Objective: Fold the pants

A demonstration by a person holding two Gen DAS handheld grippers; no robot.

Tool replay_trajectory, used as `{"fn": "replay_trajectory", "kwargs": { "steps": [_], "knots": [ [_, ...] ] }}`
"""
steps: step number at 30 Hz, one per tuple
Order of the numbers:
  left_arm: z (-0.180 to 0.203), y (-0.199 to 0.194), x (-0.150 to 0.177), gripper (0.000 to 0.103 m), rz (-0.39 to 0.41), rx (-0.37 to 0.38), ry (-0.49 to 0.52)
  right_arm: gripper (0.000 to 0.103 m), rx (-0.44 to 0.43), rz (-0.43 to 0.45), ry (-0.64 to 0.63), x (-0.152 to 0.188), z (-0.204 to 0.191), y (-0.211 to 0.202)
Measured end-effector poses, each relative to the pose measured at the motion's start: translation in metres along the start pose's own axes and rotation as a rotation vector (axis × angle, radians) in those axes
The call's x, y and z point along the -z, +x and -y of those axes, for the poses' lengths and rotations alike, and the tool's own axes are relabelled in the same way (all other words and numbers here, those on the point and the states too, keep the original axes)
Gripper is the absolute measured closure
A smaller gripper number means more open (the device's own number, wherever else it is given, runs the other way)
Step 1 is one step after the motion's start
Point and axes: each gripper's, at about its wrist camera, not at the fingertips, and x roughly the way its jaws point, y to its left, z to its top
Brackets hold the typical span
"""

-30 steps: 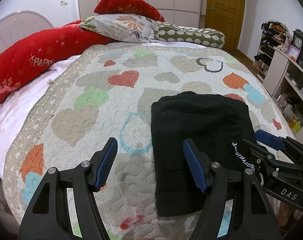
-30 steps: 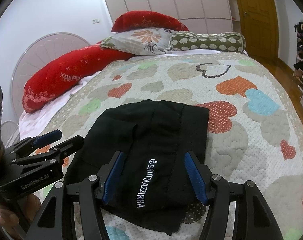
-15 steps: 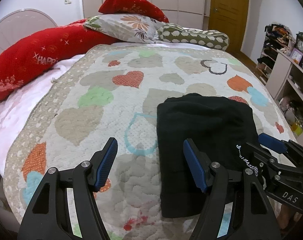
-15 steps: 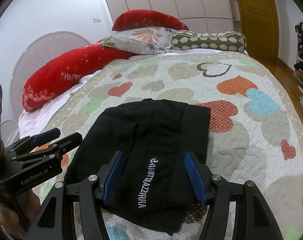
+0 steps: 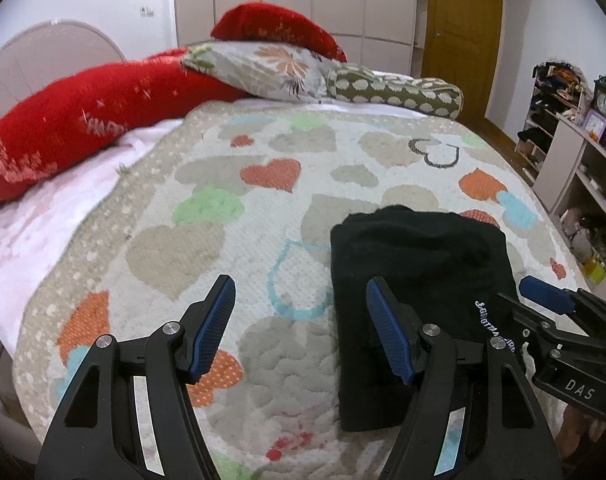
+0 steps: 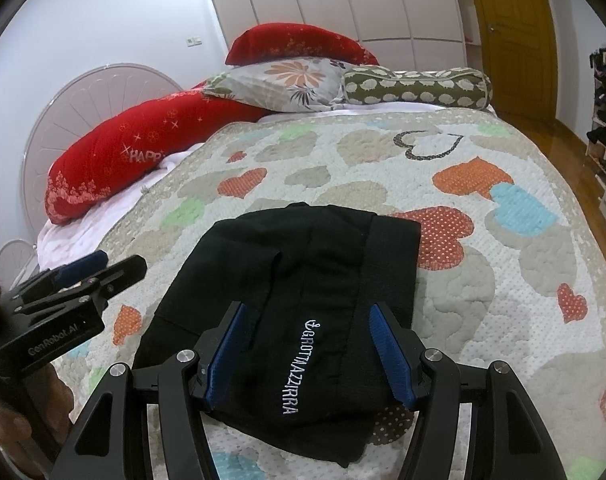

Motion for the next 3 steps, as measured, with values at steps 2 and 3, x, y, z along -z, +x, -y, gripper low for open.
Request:
{"fn": "replay_trajectory", "kwargs": {
  "steps": [2, 3],
  "knots": [
    [-0.0001, -0.0015, -0.0004, 0.034, 0.001, -0.001, 0.005, 0.042, -0.002, -0.002, -0.004, -0.0007, -0.0005, -0.0012],
    [-0.0004, -0.0021, -0.0004, 0.034, 0.001, 0.001, 0.003, 0.042, -0.002, -0.003, -0.005, -0.0009, -0.0007, -0.0022]
  ]
}}
